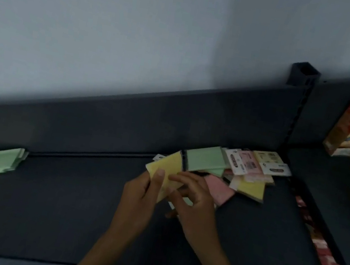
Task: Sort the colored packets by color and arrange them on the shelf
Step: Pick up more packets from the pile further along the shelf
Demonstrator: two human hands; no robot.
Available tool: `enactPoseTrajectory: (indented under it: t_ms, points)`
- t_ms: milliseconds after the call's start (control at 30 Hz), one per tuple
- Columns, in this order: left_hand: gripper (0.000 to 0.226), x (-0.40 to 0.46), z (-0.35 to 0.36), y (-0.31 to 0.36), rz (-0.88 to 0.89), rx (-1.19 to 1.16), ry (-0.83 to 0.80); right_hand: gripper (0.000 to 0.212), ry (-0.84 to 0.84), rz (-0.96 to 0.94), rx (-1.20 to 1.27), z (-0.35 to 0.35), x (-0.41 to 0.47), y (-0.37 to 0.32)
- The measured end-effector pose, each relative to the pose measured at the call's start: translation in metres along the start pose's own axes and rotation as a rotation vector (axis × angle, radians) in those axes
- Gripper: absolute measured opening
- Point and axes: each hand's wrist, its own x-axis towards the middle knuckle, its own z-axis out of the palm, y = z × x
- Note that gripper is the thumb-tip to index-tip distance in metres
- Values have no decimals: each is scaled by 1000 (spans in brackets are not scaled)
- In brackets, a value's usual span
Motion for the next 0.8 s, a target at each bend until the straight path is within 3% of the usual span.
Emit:
enactPoseTrajectory:
  t_ms: [167, 300, 367, 467, 800]
  points:
    - [42, -17, -57, -24, -15, 22, 83, 38, -17, 230, 114, 55, -4, 4]
    - [29, -33, -113, -50, -27, 27, 221, 24, -74, 256, 63, 111, -16, 4]
    - [37, -43, -147, -65, -39, 56, 295, 18, -134, 250, 60, 146, -28, 6]
    - [49, -63, -194, -87, -63, 126, 292, 13, -184, 262, 56, 199, -48, 12]
    - [47, -132, -339, -151, -173, 195, 382, 7, -297, 285, 47, 356, -114, 35]
